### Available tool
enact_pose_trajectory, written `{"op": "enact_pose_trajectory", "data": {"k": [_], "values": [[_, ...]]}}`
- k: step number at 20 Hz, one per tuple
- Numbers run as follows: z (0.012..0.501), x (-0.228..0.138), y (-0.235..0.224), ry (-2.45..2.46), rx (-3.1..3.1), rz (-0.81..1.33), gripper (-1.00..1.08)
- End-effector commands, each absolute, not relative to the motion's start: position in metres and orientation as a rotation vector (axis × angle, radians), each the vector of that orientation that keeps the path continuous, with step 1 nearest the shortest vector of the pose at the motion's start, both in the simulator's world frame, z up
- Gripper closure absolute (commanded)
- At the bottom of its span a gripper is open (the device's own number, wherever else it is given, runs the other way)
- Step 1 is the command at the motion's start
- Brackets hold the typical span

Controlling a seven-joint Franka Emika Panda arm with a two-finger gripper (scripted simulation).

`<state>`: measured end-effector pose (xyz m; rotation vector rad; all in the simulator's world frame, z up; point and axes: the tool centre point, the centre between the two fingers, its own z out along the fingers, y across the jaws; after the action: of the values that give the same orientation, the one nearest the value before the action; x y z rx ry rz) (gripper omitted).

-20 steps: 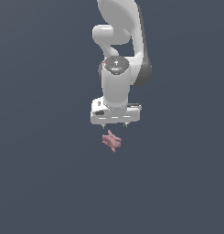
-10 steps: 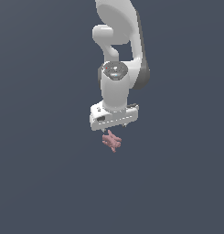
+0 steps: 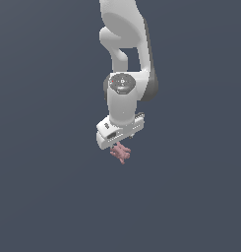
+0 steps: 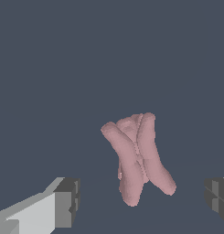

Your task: Pick up the object and move it to a goal position.

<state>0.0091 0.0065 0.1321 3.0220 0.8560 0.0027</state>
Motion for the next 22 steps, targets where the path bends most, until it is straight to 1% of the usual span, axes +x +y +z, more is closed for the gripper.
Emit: {"op": "enact_pose_trajectory", "data": {"k": [1, 11, 22], "values": [[0.128, 0.011, 0.005, 0.960, 2.990, 0.002, -0.92], [0.116, 0.015, 0.002, 1.229, 2.891, 0.000, -0.92], [0.112, 0.016, 0.001, 1.287, 2.866, 0.000, -0.92]]}}
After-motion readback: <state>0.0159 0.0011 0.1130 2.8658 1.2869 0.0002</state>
